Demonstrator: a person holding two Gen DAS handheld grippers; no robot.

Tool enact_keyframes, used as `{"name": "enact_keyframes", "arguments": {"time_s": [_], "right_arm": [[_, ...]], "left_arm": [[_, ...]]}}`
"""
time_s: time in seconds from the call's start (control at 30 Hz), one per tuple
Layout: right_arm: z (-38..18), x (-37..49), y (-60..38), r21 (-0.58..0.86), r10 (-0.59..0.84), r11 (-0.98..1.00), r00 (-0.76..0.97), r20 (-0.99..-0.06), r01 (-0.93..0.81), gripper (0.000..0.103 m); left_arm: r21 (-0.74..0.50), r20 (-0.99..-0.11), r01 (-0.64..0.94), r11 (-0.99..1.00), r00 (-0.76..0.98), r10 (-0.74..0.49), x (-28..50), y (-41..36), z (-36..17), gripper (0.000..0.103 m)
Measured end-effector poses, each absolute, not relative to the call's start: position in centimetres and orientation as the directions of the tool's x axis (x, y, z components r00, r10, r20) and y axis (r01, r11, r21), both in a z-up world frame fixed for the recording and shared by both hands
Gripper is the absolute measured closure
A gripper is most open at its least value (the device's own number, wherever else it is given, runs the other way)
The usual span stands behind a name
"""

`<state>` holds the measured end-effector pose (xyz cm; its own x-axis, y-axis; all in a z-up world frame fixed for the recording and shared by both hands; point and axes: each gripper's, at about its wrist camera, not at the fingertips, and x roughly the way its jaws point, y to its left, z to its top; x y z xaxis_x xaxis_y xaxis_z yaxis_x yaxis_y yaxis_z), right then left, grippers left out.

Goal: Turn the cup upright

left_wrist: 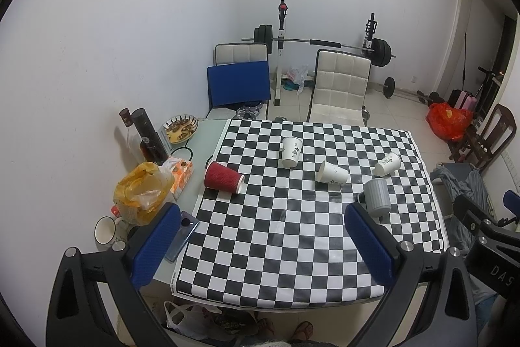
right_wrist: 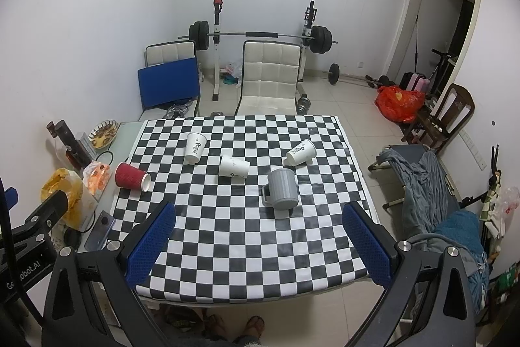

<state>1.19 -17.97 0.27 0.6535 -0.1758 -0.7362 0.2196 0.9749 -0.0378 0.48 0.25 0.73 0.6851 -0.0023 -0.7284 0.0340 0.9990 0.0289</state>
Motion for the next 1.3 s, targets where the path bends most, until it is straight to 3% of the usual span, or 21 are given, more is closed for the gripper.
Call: {"name": "enact_keyframes", "arguments": {"time_s": [0.37,0.53,0.87,1.1,1.3], "right_arm": [[0.1,2.0,-17.4,-0.028,-0.167,0.975,0.645,-0.746,0.22,0.0],[-2.2,4.2,-17.2,-0.034,-0.17,0.973,0.608,-0.775,0.228,0.0],[-16.8,14.9,-14.8,-0.068,-0.121,0.988,0.413,-0.902,0.14,0.0],[-26.6,22.6,-10.8,-0.057,-0.065,0.998,0.287,-0.956,0.039,0.0],[-32.9,28.4,-7.7,-0.025,-0.02,1.0,0.218,-0.976,-0.017,0.0]], "left_arm": [[0.024,-0.742,0.018,1.0,0.67,0.006,1.3,0.4,0.4,0.0],[0.029,-0.785,-0.062,0.998,0.616,0.061,4.7,2.5,-2.8,0.0],[0.099,-0.902,-0.23,0.968,0.39,0.185,12.1,7.6,-14.2,0.0],[0.115,-0.95,-0.304,0.946,0.245,0.194,17.0,10.5,-21.5,0.0],[0.066,-0.977,-0.351,0.934,0.167,0.132,21.0,12.3,-26.1,0.0]]}}
